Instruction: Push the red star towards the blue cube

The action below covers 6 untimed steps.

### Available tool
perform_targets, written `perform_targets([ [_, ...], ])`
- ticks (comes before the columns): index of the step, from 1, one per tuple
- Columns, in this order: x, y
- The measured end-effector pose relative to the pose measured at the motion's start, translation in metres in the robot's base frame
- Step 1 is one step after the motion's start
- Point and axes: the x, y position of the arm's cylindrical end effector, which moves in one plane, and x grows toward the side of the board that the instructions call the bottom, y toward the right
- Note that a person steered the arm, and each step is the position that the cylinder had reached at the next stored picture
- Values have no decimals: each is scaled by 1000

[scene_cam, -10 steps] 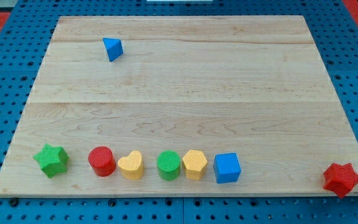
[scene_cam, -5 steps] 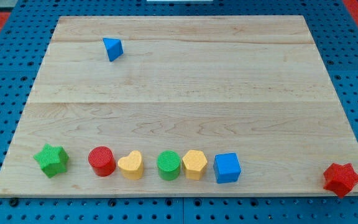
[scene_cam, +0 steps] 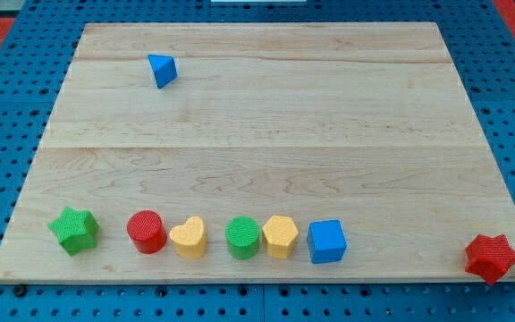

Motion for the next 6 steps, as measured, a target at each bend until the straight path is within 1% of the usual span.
perform_targets([
  [2,0,-40],
  [4,-28,-43],
  [5,-32,-25],
  [6,-89,-14],
])
